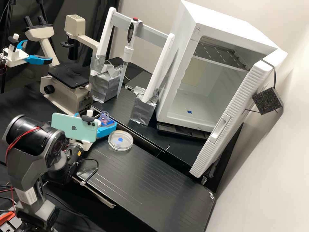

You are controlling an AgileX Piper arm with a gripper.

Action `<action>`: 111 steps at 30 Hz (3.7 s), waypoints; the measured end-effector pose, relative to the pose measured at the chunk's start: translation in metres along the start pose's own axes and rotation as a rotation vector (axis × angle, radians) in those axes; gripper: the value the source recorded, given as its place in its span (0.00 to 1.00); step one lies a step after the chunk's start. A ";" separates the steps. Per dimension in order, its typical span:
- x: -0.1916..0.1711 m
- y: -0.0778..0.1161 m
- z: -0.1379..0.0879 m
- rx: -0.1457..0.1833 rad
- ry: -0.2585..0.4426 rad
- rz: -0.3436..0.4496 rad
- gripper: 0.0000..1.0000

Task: Close the bottle

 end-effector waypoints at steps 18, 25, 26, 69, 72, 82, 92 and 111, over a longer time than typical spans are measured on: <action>0.001 -0.002 -0.001 0.014 0.016 -0.019 0.00; -0.005 0.001 0.000 0.031 0.013 -0.004 0.00; -0.006 0.002 0.000 0.034 0.011 -0.002 0.00; -0.016 0.006 0.002 0.059 -0.001 0.029 0.00; -0.016 0.006 0.002 0.059 -0.001 0.029 0.00; -0.020 0.015 -0.004 0.066 0.029 0.074 0.00; -0.010 0.034 -0.022 0.071 0.120 0.161 0.00; 0.038 0.028 -0.016 0.052 0.052 0.150 0.00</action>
